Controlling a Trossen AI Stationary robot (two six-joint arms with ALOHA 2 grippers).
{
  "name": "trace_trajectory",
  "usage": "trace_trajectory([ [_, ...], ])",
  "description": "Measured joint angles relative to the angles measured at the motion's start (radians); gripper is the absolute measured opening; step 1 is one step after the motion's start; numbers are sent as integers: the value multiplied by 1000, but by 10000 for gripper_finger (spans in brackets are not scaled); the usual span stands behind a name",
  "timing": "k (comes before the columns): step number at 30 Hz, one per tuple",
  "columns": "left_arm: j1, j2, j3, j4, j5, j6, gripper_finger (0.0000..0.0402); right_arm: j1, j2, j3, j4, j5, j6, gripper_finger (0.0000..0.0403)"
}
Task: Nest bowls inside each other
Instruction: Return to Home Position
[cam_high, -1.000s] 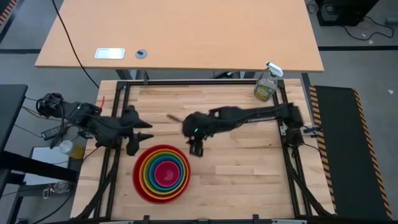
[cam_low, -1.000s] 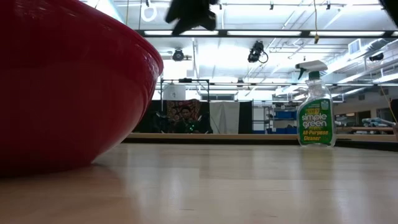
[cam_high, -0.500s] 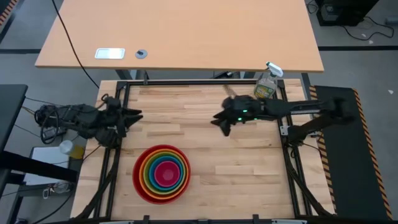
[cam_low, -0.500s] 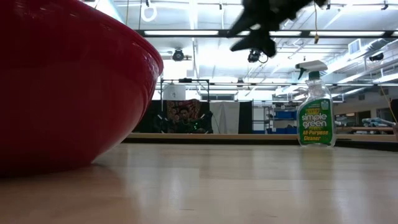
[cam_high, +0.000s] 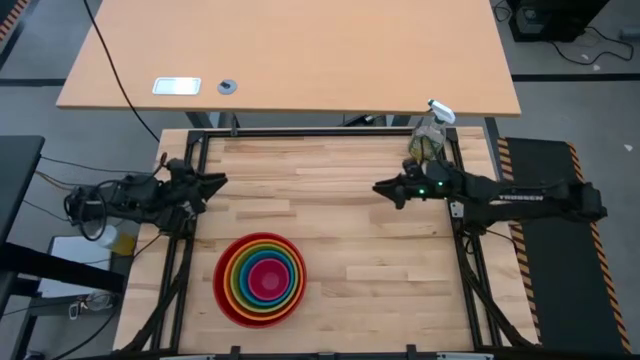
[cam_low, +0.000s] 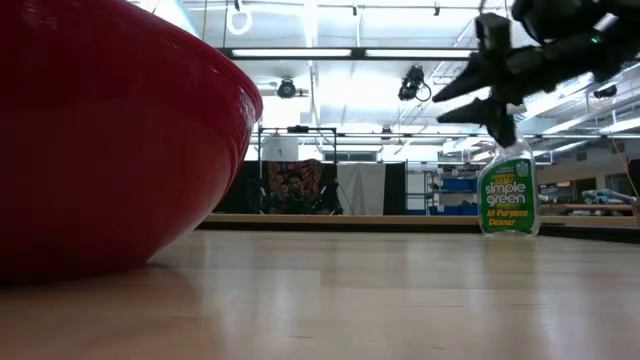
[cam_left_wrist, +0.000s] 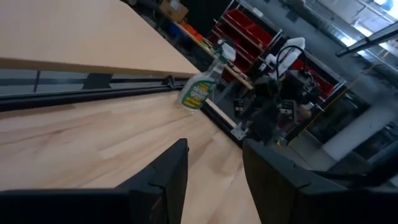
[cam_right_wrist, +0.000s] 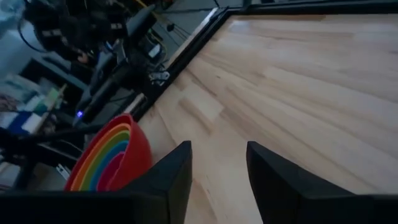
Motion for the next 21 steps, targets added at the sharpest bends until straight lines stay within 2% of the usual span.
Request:
trace_trajectory([
  [12, 11, -106, -202, 104, 0, -105, 155, -57, -246, -221, 48, -10, 81, 152],
  [19, 11, -101, -289, 190, 18, -220, 155, -65, -308, -386, 255, -11, 169, 145],
  [21, 11, -103, -306, 204, 22, -225, 155, -62, -312, -395, 246, -11, 201, 142],
])
